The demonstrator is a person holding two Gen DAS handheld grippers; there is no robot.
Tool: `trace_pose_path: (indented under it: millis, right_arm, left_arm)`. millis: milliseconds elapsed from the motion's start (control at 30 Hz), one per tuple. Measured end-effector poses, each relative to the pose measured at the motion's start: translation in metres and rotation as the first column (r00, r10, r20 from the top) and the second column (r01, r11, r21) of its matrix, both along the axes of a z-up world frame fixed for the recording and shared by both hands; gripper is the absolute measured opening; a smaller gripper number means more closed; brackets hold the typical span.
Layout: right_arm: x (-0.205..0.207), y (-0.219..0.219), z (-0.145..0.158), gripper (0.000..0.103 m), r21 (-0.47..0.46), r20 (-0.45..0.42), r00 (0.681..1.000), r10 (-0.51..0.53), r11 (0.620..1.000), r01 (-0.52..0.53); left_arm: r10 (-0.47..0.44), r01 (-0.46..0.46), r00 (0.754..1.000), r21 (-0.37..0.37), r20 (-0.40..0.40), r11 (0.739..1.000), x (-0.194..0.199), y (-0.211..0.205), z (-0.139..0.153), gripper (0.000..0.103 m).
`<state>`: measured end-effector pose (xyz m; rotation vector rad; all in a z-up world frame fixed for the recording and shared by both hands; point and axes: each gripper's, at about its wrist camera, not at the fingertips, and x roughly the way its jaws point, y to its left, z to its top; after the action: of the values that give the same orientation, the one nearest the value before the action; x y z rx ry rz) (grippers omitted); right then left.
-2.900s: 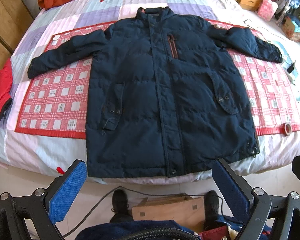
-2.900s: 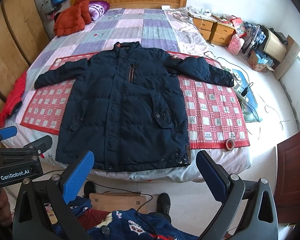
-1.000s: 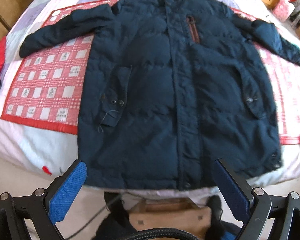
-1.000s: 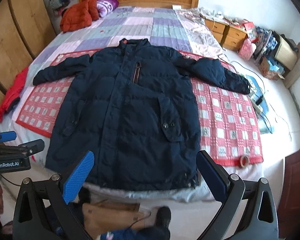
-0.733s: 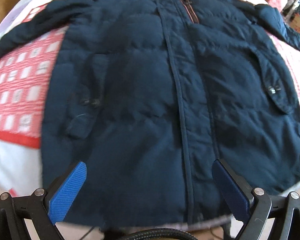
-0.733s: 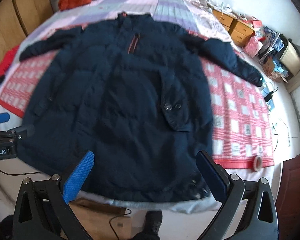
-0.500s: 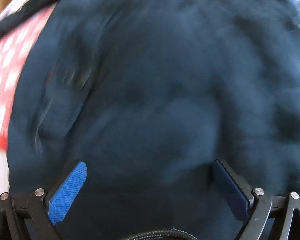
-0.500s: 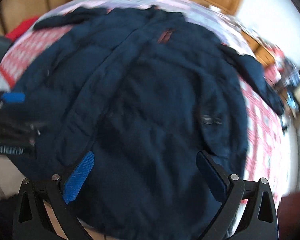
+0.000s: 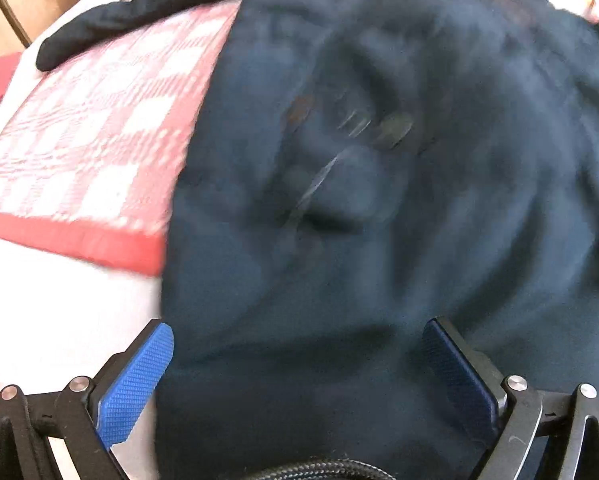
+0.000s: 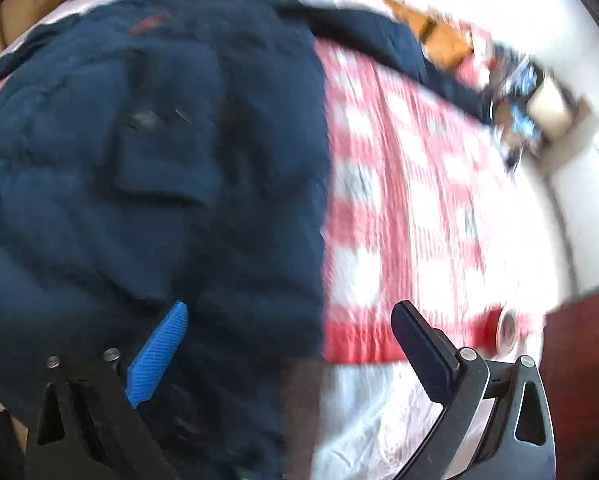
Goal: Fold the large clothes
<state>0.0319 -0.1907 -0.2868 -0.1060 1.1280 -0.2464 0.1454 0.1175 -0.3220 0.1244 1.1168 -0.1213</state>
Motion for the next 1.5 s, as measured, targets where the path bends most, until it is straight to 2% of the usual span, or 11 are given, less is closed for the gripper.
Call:
trace_pose_path:
  millis: [200, 333, 433, 533, 767, 867, 967, 1067, 1167, 1400, 1500]
  right_arm:
    - [0.067, 0.125, -0.014, 0.103, 0.167, -0.002, 0.946, 0.325, 0.932, -0.32]
    - [0.092, 0.141, -0.036, 0.103, 0.149, -0.074, 0.907, 0.415, 0.904, -0.402]
    - [0.107, 0.063, -0.045, 0.103, 0.14, -0.177, 0.957, 0.228, 0.969, -0.205]
    - [0.114, 0.002, -0.033, 0.103, 0.056, -0.26, 0.965, 0.04, 0.998, -0.027]
    - [0.233, 0.013, -0.005, 0.103, 0.089, -0.027, 0.977, 0.212, 0.974, -0.209]
    - [0.303, 0.025, -0.02, 0.103, 0.173, -0.012, 0.969, 0.249, 0.955, -0.243]
    - [0.337, 0.017, -0.048, 0.103, 0.19, -0.06, 0.961, 0.269, 0.948, -0.253]
    - [0.334, -0.014, -0.064, 0.103, 0.24, -0.038, 0.957, 0.288, 0.932, -0.271]
    - [0.319, -0.033, -0.058, 0.102, 0.219, -0.017, 0.96, 0.278, 0.938, -0.268]
    - [0.297, 0.023, -0.023, 0.102, 0.16, 0.033, 0.912, 0.408, 0.899, -0.408]
    - [0.359, 0.057, -0.02, 0.102, 0.122, 0.066, 0.891, 0.45, 0.882, -0.454]
  left_arm:
    - [-0.164, 0.165, 0.986, -0.09, 0.018, 0.982, 0.005, -0.07, -0.001, 0.103]
    - [-0.062, 0.06, 0.995, -0.038, -0.074, 0.998, 0.019, -0.033, -0.032, 0.103]
    - [-0.017, 0.015, 0.996, -0.023, -0.09, 1.0, 0.028, 0.021, -0.035, 0.103]
    - [-0.064, 0.07, 0.991, 0.049, -0.121, 0.996, 0.043, 0.046, -0.028, 0.103]
    - [-0.039, 0.041, 0.999, -0.072, 0.039, 0.997, 0.146, -0.019, 0.025, 0.103]
    - [0.008, -0.003, 1.0, -0.186, 0.03, 0.983, 0.182, -0.091, 0.026, 0.103]
    - [0.011, -0.013, 1.0, -0.164, -0.01, 0.986, 0.213, -0.132, -0.004, 0.103]
    - [-0.02, 0.017, 0.999, -0.124, -0.026, 0.992, 0.235, -0.131, -0.038, 0.103]
    - [-0.131, 0.134, 0.991, -0.124, 0.029, 0.983, 0.236, -0.116, -0.033, 0.103]
    - [-0.229, 0.231, 0.973, -0.127, 0.03, 0.965, 0.252, -0.075, -0.008, 0.102]
    - [-0.241, 0.256, 0.963, -0.13, 0.118, 0.958, 0.294, -0.114, 0.008, 0.102]
